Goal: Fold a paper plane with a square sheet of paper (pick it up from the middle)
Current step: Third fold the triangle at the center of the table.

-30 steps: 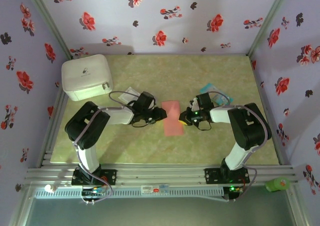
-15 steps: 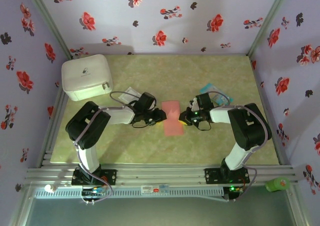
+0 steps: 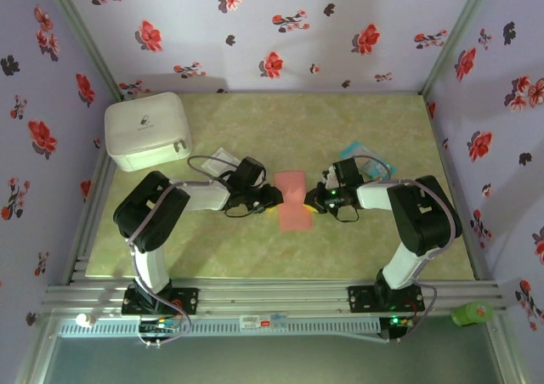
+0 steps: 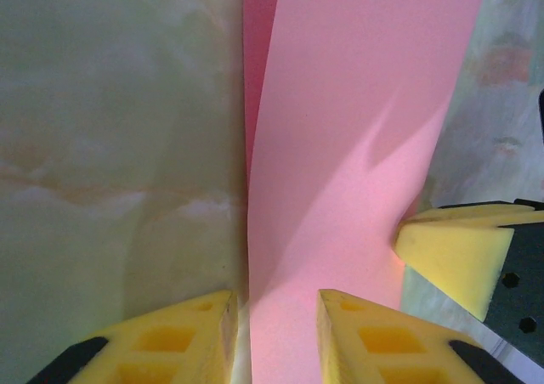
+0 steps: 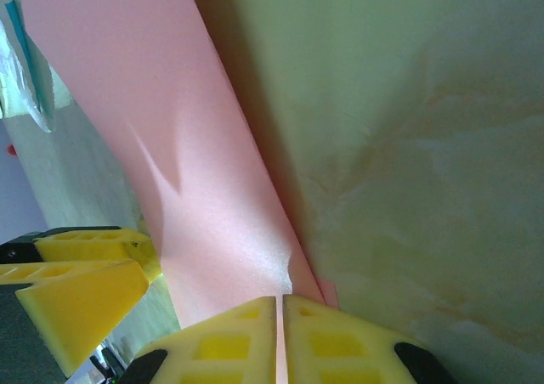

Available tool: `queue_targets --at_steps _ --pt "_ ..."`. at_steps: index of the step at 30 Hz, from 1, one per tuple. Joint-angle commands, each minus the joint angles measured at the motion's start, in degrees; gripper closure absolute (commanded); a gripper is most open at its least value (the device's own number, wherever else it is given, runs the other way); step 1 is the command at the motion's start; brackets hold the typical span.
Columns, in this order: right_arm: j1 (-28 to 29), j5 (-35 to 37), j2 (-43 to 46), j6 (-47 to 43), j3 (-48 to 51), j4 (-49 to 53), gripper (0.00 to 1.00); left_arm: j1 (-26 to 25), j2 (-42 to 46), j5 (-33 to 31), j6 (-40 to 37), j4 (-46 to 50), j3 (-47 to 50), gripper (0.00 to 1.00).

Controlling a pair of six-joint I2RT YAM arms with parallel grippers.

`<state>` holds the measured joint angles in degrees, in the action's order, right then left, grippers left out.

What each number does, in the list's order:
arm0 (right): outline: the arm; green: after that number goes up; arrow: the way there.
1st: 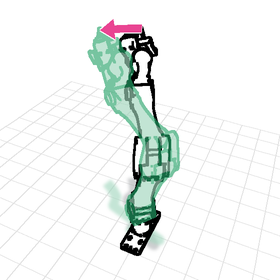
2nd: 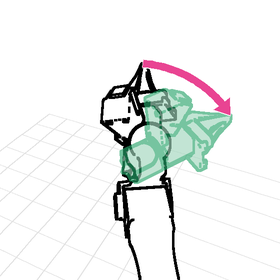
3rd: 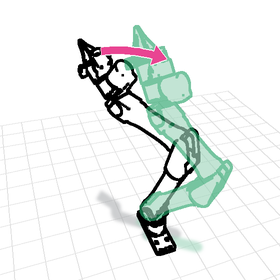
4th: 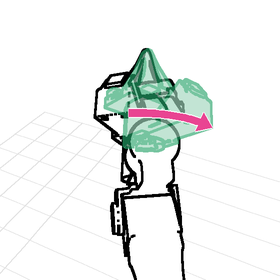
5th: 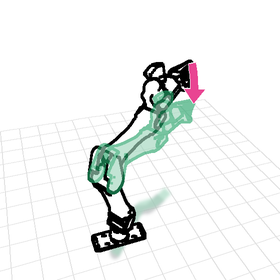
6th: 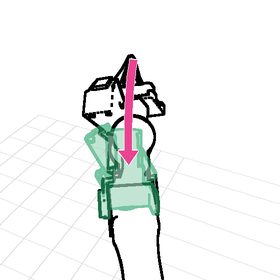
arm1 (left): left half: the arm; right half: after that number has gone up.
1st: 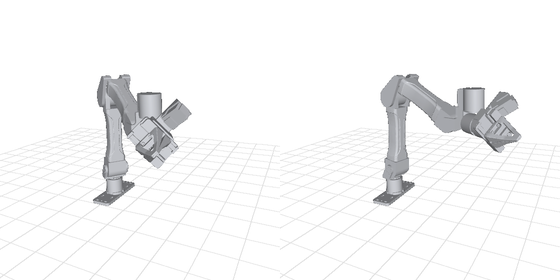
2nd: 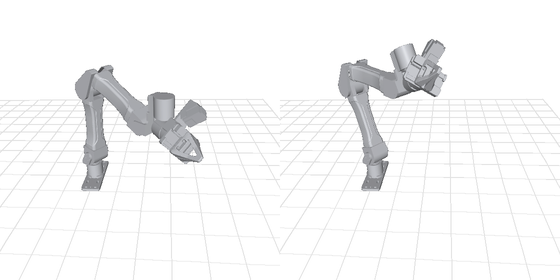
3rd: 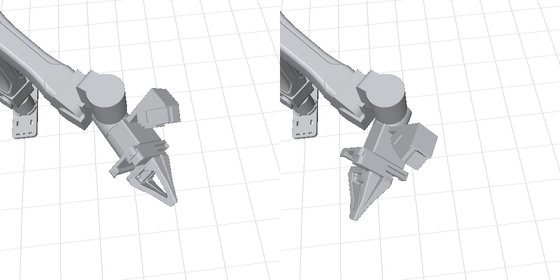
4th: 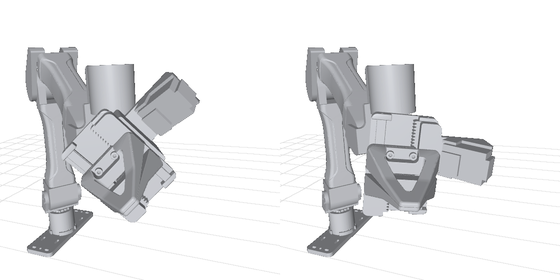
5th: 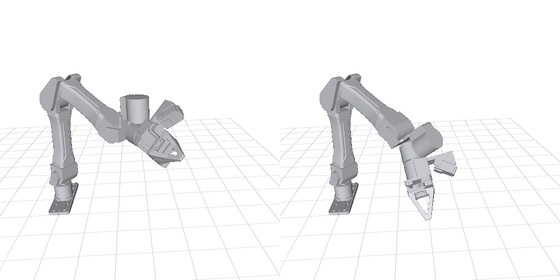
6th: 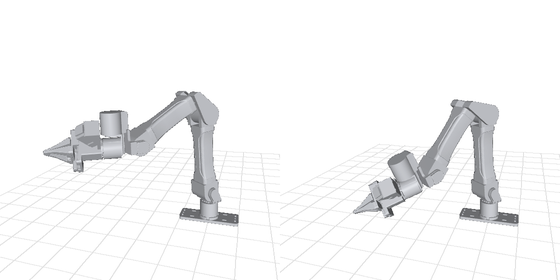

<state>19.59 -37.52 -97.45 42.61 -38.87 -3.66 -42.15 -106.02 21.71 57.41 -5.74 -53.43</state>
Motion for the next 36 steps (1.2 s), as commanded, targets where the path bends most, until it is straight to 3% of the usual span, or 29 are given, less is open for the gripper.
queue_targets --at_steps 1,16,25,29,36 --pt "-0.31 5.16 -1.21 0.59 2.42 4.23 0.89 -0.39 -1.90 1.31 0.80 -0.59 -0.89 0.70" --pt "-0.28 5.38 -0.64 0.72 2.57 4.17 0.89 -0.39 -1.17 1.19 1.90 -3.18 0.10 0.80" --pt "-0.26 5.25 0.15 0.64 2.65 3.81 0.83 -0.30 0.26 0.10 3.06 -6.08 1.84 0.91" --pt "-0.28 4.79 1.13 0.39 2.18 3.67 0.78 -0.18 0.94 -0.09 3.26 -6.37 2.44 0.94" --pt "0.08 0.88 9.87 -1.69 4.16 -1.74 0.60 0.20 4.83 -2.91 4.63 -7.01 4.85 0.97"
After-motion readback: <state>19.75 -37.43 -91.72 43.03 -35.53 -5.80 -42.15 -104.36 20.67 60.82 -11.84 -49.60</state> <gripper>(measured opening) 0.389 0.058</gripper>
